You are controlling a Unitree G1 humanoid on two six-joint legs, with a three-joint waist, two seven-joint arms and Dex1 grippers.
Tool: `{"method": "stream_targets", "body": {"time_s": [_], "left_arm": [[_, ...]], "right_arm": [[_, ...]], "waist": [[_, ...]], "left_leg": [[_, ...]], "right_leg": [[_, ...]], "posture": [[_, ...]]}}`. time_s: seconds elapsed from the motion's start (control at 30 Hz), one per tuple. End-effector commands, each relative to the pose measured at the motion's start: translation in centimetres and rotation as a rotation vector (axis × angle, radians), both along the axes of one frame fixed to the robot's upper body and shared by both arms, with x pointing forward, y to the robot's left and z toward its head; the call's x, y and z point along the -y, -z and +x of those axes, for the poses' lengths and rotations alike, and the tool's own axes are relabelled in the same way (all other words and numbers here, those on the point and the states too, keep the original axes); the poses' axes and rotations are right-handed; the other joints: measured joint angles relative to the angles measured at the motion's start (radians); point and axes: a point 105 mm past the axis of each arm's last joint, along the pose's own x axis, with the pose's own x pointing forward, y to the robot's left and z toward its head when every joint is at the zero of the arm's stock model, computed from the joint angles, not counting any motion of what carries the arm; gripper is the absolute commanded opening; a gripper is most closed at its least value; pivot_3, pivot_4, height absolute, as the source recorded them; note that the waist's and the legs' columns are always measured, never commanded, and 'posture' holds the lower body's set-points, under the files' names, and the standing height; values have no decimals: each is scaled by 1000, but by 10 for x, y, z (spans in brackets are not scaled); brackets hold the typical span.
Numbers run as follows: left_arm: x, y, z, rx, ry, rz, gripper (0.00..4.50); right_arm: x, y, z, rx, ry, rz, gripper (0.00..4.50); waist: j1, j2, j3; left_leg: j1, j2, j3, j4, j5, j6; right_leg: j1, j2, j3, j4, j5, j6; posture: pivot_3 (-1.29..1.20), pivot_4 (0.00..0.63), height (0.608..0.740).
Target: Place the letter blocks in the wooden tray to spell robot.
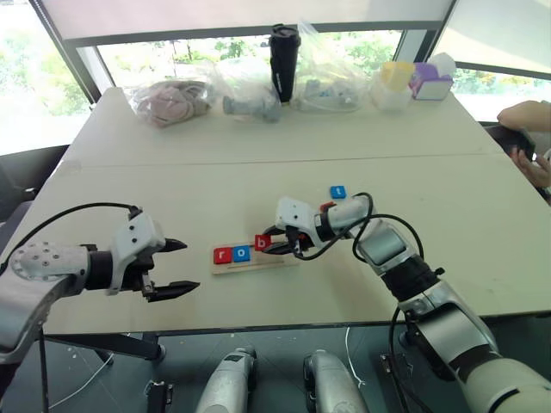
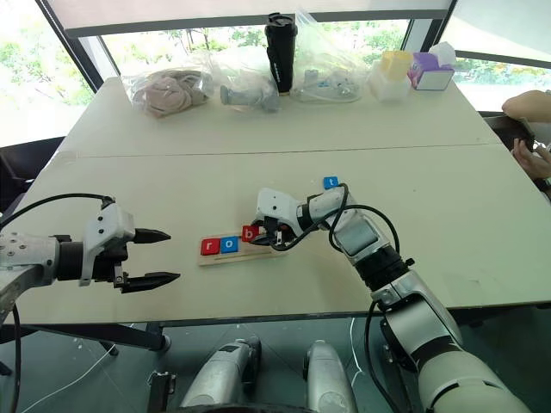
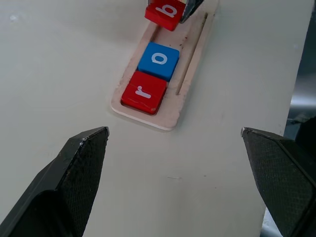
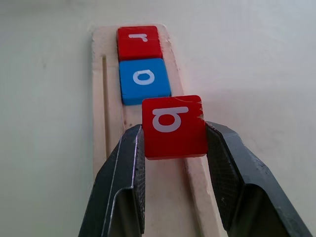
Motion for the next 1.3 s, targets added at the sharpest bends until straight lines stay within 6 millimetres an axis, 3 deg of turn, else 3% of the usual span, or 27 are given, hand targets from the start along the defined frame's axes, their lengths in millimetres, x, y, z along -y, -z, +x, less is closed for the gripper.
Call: {"method": "stream_targets", "body": {"time_s": [0.03, 0.53, 0.77, 0.87, 0.93, 1.03, 1.13, 1.2, 1.3], "left_arm": [[2, -8, 0, 43, -3, -8, 4500], [4, -7, 3, 52, -9, -22, 4500], [5, -8, 5, 63, -12, -27, 4500], [6, -8, 6, 65, -12, -28, 4500], [6, -8, 6, 66, -12, -28, 4500], [6, -9, 6, 70, -10, -29, 4500], [15, -26, 7, 105, 1, -109, 4500], [23, -38, 7, 120, 13, -171, 4500], [31, -46, 6, 123, 36, -210, 4500]], "right_arm": [[-10, -10, -7, 30, -55, 10, 1157], [-19, -1, -12, 14, -68, -3, 1157], [-20, -2, -9, 34, -61, 1, 4487], [-21, -10, -5, 57, -39, 36, 4487], [-17, -26, 3, 77, 9, 95, 4487], [-4, -55, 18, 89, 124, 209, 4487], [53, -95, 51, 96, 486, 402, 4487], [87, -93, 58, 59, 689, 428, 4487], [117, -75, 55, 0, 912, 395, 4487]], "waist": [[-1, 0, 0], [-1, 0, 0], [-2, 0, 0], [-2, 0, 0], [-2, 0, 0], [0, 0, 0], [7, 0, 0], [17, -1, 0], [20, -1, -1]], "left_leg": [[0, 0, 0, 0, 0, 0], [0, 0, 0, 0, 0, 0], [0, 0, 0, 0, 0, 0], [0, 0, 0, 0, 0, 0], [0, 0, 0, 0, 0, 0], [0, 0, 0, 0, 0, 0], [0, 0, 0, 0, 0, 0], [0, 0, -1, 0, 0, 0], [0, -1, -1, 0, 0, 0]], "right_leg": [[0, 0, 0, 0, 0, 0], [0, 0, 0, 0, 1, 1], [0, 0, 0, 0, 1, 2], [0, 1, 0, 0, 1, 2], [0, 1, 0, 0, 1, 2], [0, 0, 0, 0, 1, 2], [0, 0, 0, 0, 2, 2], [0, 0, -1, 0, 2, 2], [1, 0, 0, -1, 0, 0]], "posture": [[0, 150, 740], [0, 150, 740], [0, 150, 740], [0, 150, 740], [0, 150, 740], [0, 150, 740], [0, 150, 740], [0, 150, 740], [0, 150, 740]]}}
